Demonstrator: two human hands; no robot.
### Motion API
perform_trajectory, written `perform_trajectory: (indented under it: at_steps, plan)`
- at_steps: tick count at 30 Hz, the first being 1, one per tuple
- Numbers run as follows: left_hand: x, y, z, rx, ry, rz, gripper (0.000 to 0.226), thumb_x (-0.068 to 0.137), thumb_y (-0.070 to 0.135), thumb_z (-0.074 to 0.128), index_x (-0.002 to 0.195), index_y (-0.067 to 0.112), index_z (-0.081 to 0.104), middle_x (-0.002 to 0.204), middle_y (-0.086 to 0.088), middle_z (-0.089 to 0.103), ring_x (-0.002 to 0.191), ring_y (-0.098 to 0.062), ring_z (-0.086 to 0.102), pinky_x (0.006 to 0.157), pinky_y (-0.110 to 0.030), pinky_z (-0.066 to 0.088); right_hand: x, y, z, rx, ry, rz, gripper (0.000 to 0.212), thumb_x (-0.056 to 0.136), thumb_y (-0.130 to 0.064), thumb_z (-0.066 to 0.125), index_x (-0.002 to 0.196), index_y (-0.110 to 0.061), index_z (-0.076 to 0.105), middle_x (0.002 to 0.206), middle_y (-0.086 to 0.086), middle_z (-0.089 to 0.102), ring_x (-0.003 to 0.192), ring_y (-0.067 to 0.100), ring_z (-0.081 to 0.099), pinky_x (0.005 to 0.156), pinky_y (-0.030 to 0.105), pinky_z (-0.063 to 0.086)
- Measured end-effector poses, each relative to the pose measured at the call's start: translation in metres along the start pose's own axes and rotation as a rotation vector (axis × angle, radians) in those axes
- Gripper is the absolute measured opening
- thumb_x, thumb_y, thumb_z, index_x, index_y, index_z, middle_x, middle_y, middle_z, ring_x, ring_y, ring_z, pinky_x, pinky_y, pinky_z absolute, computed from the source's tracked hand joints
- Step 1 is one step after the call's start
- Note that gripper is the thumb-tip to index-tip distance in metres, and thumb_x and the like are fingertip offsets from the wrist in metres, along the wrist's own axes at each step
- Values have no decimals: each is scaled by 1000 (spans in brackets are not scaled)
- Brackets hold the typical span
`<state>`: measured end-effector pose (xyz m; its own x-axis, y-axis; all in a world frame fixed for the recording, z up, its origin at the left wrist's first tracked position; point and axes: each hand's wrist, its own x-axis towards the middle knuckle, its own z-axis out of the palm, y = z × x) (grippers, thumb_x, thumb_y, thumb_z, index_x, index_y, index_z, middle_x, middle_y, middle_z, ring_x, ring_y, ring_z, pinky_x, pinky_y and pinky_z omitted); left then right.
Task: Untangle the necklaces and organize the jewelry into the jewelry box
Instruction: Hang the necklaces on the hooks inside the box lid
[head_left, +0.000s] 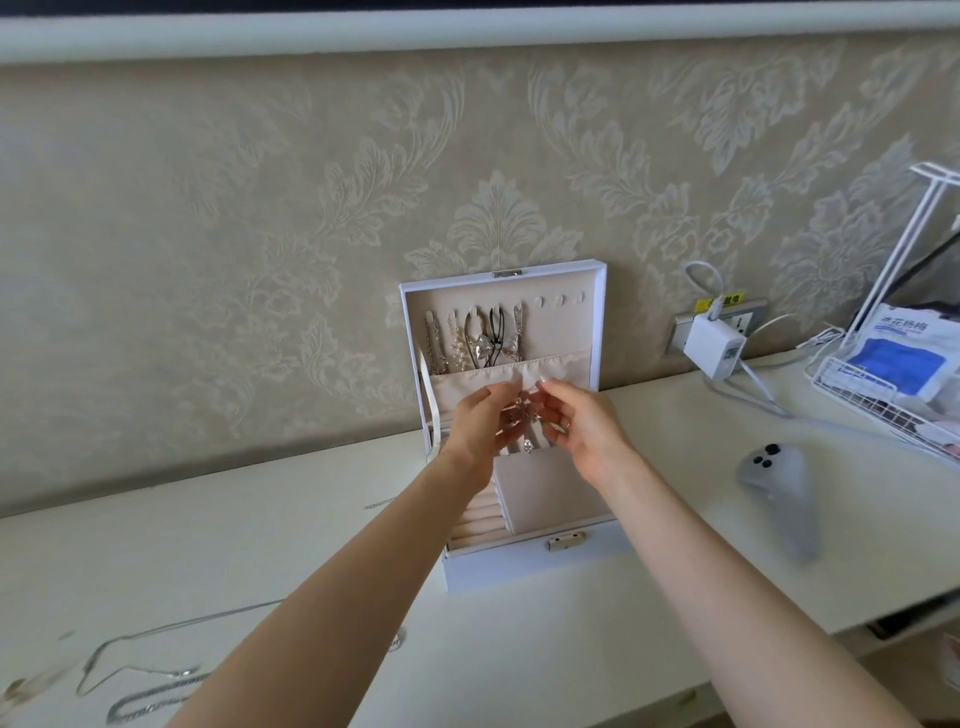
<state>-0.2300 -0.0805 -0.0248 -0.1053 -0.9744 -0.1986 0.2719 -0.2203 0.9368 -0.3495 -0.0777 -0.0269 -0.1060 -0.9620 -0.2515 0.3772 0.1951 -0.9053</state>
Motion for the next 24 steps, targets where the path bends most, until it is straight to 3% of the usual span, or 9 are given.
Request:
perform_trajectory:
  at_steps: [2, 5, 8, 12, 14, 16, 19, 24]
  plan:
    - [1, 0, -3, -51, -38, -11, 21, 88, 26, 64, 95, 7, 62, 82, -7, 65, 75, -18, 61, 75, -32, 47, -2, 3, 1, 87, -41, 37, 4, 88, -19, 62, 85, -18, 64, 74, -1, 67, 67, 10, 58, 59, 24, 41]
    - [2, 1, -6, -126, -58, -17, 11, 89, 18, 62, 91, 8, 58, 70, 0, 64, 63, -8, 59, 60, -21, 46, -2, 7, 0, 199, -64, 82, 5, 89, -19, 61, 86, -17, 64, 76, 0, 71, 73, 12, 60, 64, 24, 43]
    - [3, 4, -10, -146, -43, 5, 12, 92, 11, 57, 101, 4, 54, 72, 0, 66, 60, -6, 60, 56, -20, 45, 0, 9, 0, 243, -95, 68, 6, 89, -18, 60, 86, -19, 65, 93, 4, 73, 80, 13, 60, 69, 25, 44]
    - [0, 5, -12, -10, -48, 45, 7, 94, 11, 55, 93, 4, 56, 72, -3, 63, 62, -12, 58, 62, -23, 46, -3, 7, 2, 189, -186, -7, 13, 91, -21, 57, 88, -20, 70, 110, 4, 70, 91, 13, 61, 82, 28, 42]
    - [-2, 6, -11, 103, -90, 52, 9, 93, 14, 56, 90, 6, 59, 70, -2, 61, 61, -13, 53, 61, -24, 43, -4, 5, 3, 86, -235, -76, 19, 92, -21, 55, 97, -12, 71, 113, 5, 69, 88, 10, 62, 81, 26, 44]
    - [-3, 8, -11, 192, -136, 41, 9, 92, 16, 57, 91, 8, 62, 68, 0, 60, 58, -12, 52, 58, -23, 41, -4, 3, 4, -11, -234, -116, 13, 93, -17, 54, 97, -7, 61, 106, 6, 71, 83, 11, 62, 75, 26, 47]
    - [-3, 11, -13, 240, -164, 13, 10, 91, 15, 57, 91, 8, 64, 68, -1, 60, 58, -13, 53, 60, -24, 42, -7, 1, 6, -111, -195, -142, 12, 93, -15, 55, 82, -13, 55, 71, -2, 66, 68, 13, 58, 67, 27, 49]
    - [-2, 17, -21, 347, -182, -41, 11, 91, 16, 58, 88, 5, 61, 66, -4, 60, 56, -17, 57, 60, -27, 42, -9, 2, 2, -339, -249, -215, 13, 95, -19, 53, 83, -14, 54, 63, -1, 62, 60, 15, 58, 62, 30, 46]
